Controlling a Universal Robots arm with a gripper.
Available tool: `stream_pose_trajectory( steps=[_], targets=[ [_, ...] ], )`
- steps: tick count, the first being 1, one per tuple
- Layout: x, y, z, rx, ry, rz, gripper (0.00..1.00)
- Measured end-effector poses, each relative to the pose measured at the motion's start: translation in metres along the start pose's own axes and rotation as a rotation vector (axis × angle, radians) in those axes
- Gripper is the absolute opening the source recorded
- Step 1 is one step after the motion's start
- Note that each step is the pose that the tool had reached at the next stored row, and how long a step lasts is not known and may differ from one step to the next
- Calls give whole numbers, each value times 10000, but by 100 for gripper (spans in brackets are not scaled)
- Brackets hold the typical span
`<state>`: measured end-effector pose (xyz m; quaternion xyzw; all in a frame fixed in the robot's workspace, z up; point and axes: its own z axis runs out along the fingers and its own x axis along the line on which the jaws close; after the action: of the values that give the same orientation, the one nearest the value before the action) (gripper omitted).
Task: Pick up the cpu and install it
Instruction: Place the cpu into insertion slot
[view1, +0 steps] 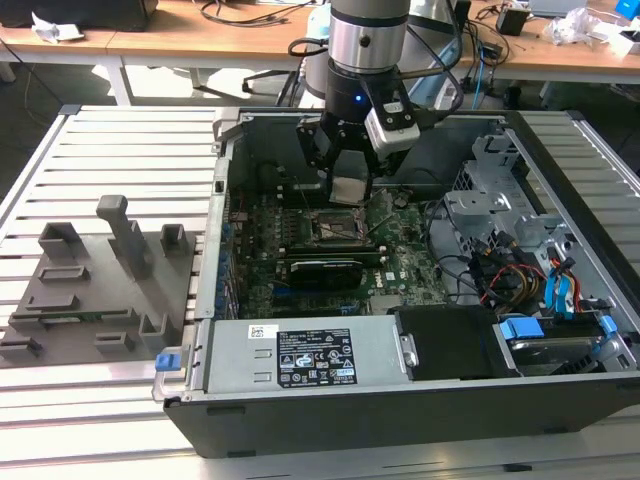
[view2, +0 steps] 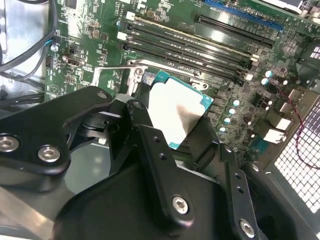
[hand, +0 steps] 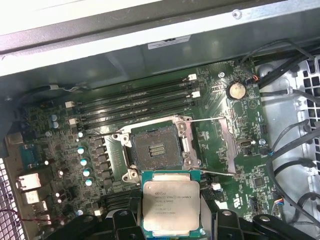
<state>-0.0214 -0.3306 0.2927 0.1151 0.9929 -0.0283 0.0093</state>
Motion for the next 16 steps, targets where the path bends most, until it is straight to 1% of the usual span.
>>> stream_pose_trajectory(
  steps=[16],
  targets=[
    [0, 0, 0, 34, 53, 990, 55]
  ],
)
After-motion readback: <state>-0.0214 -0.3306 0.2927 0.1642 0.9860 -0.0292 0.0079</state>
